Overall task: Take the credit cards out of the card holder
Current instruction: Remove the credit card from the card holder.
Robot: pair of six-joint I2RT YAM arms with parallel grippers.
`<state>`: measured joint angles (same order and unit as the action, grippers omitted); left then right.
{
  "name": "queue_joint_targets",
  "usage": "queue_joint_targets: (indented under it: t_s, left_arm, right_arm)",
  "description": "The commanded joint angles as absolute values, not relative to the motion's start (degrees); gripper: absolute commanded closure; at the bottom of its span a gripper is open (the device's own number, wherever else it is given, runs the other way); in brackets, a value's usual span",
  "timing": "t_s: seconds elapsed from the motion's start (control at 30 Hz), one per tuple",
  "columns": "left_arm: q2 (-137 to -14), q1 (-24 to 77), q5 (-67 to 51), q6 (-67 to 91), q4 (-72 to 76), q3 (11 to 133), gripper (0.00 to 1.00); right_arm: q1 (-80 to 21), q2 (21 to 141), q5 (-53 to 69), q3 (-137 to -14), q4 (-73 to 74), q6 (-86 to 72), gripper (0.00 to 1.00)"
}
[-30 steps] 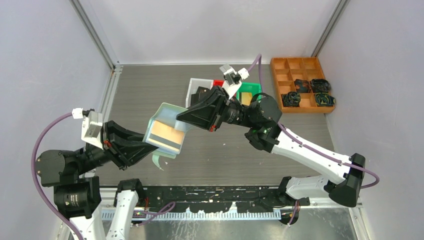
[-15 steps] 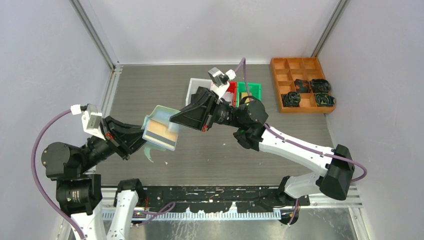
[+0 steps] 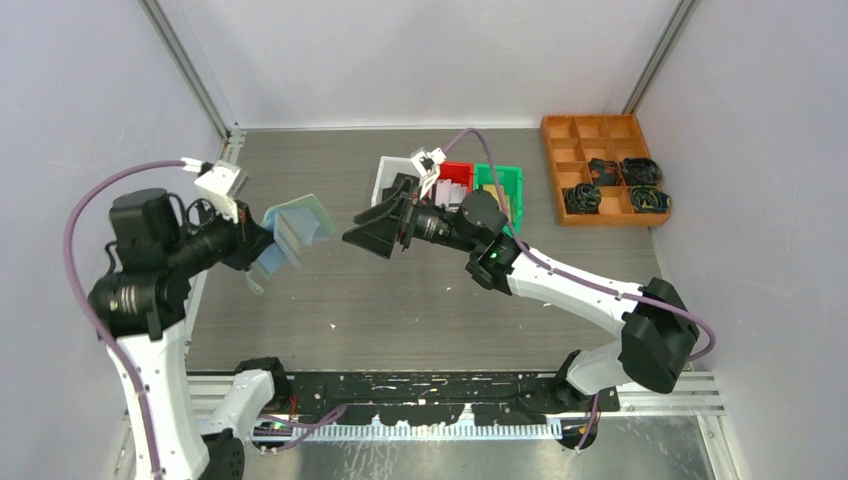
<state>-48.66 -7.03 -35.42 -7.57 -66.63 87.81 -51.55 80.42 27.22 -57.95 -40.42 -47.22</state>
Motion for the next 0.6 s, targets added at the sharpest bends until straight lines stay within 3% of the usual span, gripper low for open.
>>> queue_joint_targets:
  t_s: [0.0,0.43,0.57]
  left_arm:
    - [-51.21,-6.99,-26.31,-23.88,-80.87,90.86,1.00]
    - [-55.36,-7.02,-31.97,-28.55,-88.28,91.10,1.00]
    - [-53.98,-7.04,-38.70,-30.40,-89.82,92.46,1.00]
  right_arm:
    - [-50.34,78.61,22.42,-59.38,-30.57,-36.47,0.00]
    - [-52.54,84.42,29.88,-62.79,-30.65,-34.12,0.00]
    - [-52.65,85.15,31.97,-62.82,-33.16,-35.43,0.01]
